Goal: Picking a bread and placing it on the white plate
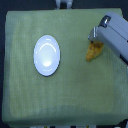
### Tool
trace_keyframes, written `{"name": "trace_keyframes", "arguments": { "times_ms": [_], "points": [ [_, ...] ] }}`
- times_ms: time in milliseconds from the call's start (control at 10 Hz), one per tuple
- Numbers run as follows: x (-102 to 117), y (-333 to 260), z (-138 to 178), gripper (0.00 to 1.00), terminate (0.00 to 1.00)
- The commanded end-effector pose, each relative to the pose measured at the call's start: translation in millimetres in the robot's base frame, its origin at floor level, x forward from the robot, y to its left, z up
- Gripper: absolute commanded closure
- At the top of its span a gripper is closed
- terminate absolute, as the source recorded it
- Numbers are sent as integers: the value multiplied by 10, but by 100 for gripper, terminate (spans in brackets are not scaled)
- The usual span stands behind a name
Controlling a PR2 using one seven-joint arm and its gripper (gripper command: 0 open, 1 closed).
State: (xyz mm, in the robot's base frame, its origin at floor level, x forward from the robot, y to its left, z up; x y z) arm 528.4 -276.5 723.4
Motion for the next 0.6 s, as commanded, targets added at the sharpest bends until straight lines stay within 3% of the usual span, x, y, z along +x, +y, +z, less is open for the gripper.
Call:
{"name": "trace_keyframes", "arguments": {
  "times_ms": [0, 500],
  "points": [
    [-34, 68, 94, 100, 0],
    [-12, 50, 121, 100, 0]
  ]
}}
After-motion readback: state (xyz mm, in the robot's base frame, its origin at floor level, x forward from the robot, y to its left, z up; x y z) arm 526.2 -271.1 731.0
